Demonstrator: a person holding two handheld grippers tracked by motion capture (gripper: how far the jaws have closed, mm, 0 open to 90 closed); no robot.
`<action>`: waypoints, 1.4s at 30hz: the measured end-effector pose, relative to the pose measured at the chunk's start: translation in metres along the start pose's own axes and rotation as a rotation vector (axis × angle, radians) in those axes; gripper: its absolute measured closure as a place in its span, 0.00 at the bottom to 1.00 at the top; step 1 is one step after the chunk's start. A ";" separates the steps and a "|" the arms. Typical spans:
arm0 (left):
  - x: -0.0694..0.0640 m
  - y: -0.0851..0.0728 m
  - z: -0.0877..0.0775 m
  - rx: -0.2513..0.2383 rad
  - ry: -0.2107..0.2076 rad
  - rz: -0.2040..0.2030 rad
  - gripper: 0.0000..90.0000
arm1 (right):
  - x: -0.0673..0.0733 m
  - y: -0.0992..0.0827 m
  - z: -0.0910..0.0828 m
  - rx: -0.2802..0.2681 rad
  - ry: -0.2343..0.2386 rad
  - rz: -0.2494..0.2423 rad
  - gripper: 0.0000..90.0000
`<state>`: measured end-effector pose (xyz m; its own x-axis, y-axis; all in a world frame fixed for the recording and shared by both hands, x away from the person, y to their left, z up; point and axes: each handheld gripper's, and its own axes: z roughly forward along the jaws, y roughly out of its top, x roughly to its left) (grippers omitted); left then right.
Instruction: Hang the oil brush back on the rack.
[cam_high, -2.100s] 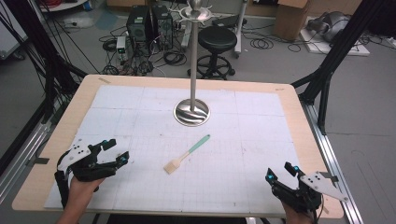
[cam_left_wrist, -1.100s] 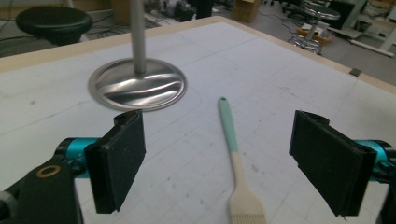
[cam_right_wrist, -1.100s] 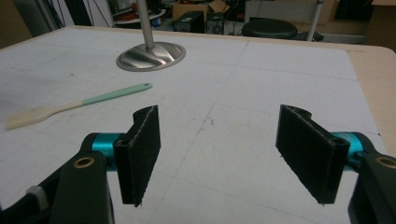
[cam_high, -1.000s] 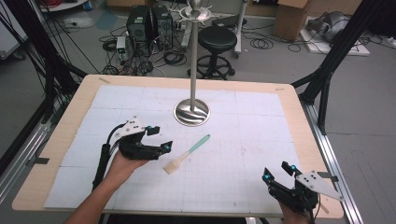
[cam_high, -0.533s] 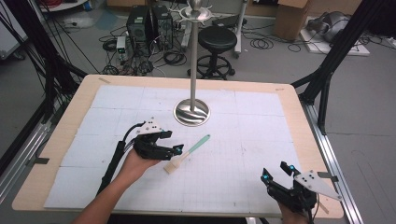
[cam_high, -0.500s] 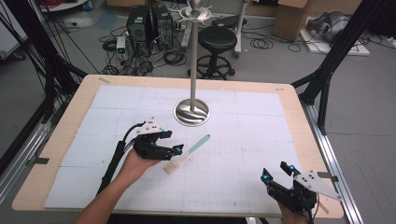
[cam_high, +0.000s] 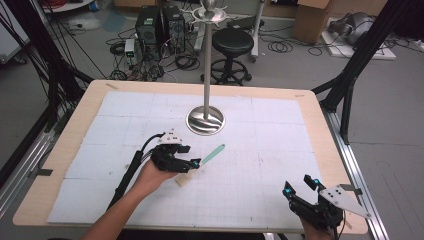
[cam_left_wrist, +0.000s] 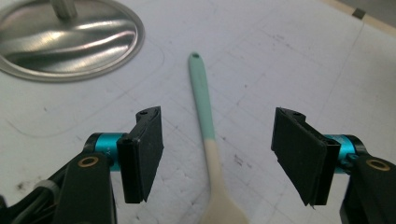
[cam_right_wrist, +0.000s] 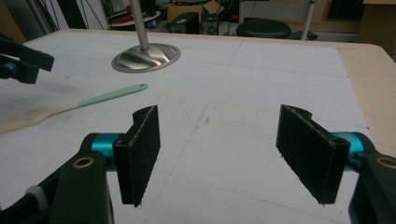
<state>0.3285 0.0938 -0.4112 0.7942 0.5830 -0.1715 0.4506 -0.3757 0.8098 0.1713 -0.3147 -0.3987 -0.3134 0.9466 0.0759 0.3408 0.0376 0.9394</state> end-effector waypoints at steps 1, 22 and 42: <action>0.000 0.000 0.000 0.000 0.000 0.000 0.38 | 0.000 0.000 0.000 0.000 0.000 0.000 0.33; -0.008 -0.007 0.035 0.179 0.067 0.043 0.64 | 0.003 0.001 0.006 0.017 0.022 -0.026 0.32; -0.010 -0.003 0.040 0.226 0.071 0.035 0.90 | 0.004 0.001 0.004 0.016 0.016 -0.021 0.32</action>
<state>0.3351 0.0600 -0.4342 0.7839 0.6129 -0.0992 0.5095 -0.5437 0.6669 0.1743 -0.3098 -0.3992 -0.3350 0.9402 0.0619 0.3481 0.0625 0.9354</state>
